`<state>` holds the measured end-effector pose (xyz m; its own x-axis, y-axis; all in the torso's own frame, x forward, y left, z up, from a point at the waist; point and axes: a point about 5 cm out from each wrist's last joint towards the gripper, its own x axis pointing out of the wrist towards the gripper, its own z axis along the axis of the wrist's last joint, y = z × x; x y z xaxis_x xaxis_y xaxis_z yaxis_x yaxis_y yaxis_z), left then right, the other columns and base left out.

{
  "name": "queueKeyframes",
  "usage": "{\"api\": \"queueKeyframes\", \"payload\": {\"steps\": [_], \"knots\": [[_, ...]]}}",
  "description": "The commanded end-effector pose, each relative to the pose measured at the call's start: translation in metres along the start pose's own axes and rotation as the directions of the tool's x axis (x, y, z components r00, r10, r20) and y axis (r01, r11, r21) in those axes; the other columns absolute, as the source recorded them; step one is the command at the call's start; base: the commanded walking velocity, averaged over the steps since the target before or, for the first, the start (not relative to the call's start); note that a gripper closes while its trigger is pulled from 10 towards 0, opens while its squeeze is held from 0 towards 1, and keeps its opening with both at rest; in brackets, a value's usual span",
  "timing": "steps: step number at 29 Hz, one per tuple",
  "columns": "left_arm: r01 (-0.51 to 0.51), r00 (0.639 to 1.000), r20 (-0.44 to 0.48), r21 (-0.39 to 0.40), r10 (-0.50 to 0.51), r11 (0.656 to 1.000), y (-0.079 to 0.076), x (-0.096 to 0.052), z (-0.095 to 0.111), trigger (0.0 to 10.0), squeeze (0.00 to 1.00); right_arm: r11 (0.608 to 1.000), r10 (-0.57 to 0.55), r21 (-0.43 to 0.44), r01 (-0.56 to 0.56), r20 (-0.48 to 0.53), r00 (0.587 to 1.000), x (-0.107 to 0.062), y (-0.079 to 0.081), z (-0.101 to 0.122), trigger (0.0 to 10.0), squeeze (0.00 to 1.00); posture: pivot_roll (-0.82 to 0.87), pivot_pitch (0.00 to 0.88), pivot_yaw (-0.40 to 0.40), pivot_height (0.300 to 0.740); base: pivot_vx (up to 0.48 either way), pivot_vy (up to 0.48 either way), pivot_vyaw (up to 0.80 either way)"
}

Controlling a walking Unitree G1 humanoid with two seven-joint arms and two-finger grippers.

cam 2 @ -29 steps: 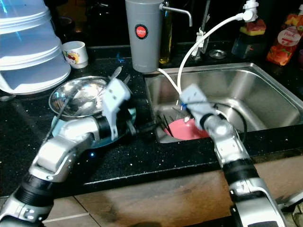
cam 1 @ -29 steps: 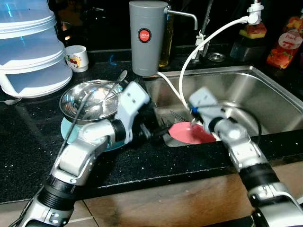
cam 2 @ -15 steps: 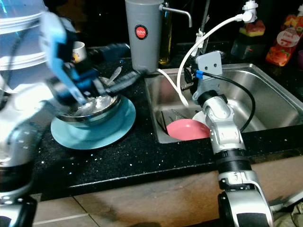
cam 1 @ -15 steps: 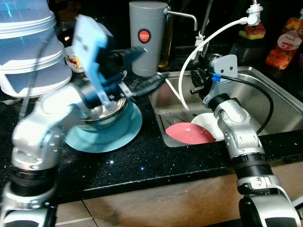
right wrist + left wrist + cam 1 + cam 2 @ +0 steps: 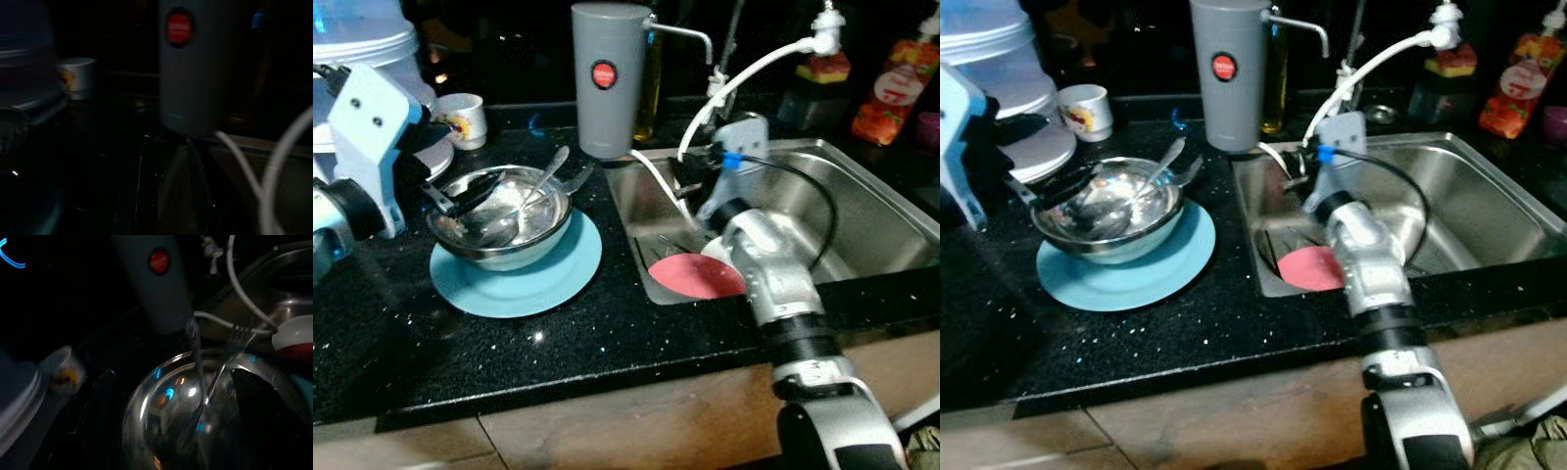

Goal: Kitchen organization

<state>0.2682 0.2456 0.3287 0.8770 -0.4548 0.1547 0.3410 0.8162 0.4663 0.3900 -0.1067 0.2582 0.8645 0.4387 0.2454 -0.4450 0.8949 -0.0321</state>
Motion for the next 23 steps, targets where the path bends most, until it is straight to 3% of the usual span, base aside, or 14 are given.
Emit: {"api": "queueKeyframes", "payload": {"steps": [1,4,5,6,7,11,16,17,23], "knots": [[0.007,1.0,-0.001,-0.007,-0.007,1.0,0.002,-0.004,-0.001,10.0,0.0,1.0,-0.009,0.019,0.009,-0.007,1.0,0.002,-0.002,0.0,10.0,0.0,0.07,0.084,-0.08,0.74,0.0,0.0,0.0],[0.007,1.0,-0.017,-0.02,-0.007,1.0,0.001,-0.01,-0.007,10.0,0.0,0.995,0.042,0.092,-0.041,-0.009,0.999,0.013,0.012,0.001,10.0,0.04,0.07,0.094,-0.096,0.74,0.0,0.0,0.0],[-0.003,1.0,-0.015,-0.029,0.002,1.0,0.001,-0.012,-0.008,10.0,0.0,0.989,0.065,0.132,-0.063,-0.014,0.998,0.019,0.019,0.002,10.0,0.74,0.06,0.102,-0.101,0.74,0.0,0.0,0.0],[-0.014,1.0,-0.01,-0.039,0.014,0.999,0.001,-0.014,-0.008,10.0,0.0,0.984,0.085,0.161,-0.081,-0.016,0.996,0.025,0.026,0.005,10.0,0.9,0.06,0.107,-0.105,0.74,0.0,0.0,0.0],[-0.022,1.0,-0.004,-0.045,0.022,0.999,0.001,-0.014,-0.007,10.0,0.0,0.98,0.095,0.175,-0.09,-0.017,0.995,0.027,0.029,0.006,10.0,1.0,0.06,0.109,-0.106,0.74,0.0,0.0,0.0],[0.009,0.999,0.039,-0.083,-0.006,0.997,0.003,-0.025,-0.006,10.0,0.0,0.955,0.119,0.275,-0.112,-0.007,0.993,0.043,0.044,0.016,10.0,1.0,0.06,0.127,-0.118,0.74,0.0,0.0,0.0],[-0.016,0.999,0.032,-0.076,0.019,0.997,0.01,-0.035,-0.004,10.0,0.0,0.939,0.101,0.329,-0.098,0.008,0.995,0.049,0.044,0.026,10.0,1.0,0.06,0.145,-0.129,0.74,0.0,0.0,0.0],[-0.018,0.999,0.031,-0.073,0.02,0.997,0.01,-0.036,-0.004,10.0,0.0,0.935,0.093,0.344,-0.091,0.01,0.996,0.05,0.043,0.028,10.0,0.0,0.06,0.146,-0.13,0.74,0.0,0.0,0.0],[-0.015,0.999,0.033,-0.074,0.017,0.997,0.009,-0.038,-0.002,10.0,0.0,0.935,0.079,0.345,-0.081,0.021,0.997,0.053,0.037,0.036,10.0,0.0,0.06,0.153,-0.135,0.74,0.0,0.0,0.0]]}}
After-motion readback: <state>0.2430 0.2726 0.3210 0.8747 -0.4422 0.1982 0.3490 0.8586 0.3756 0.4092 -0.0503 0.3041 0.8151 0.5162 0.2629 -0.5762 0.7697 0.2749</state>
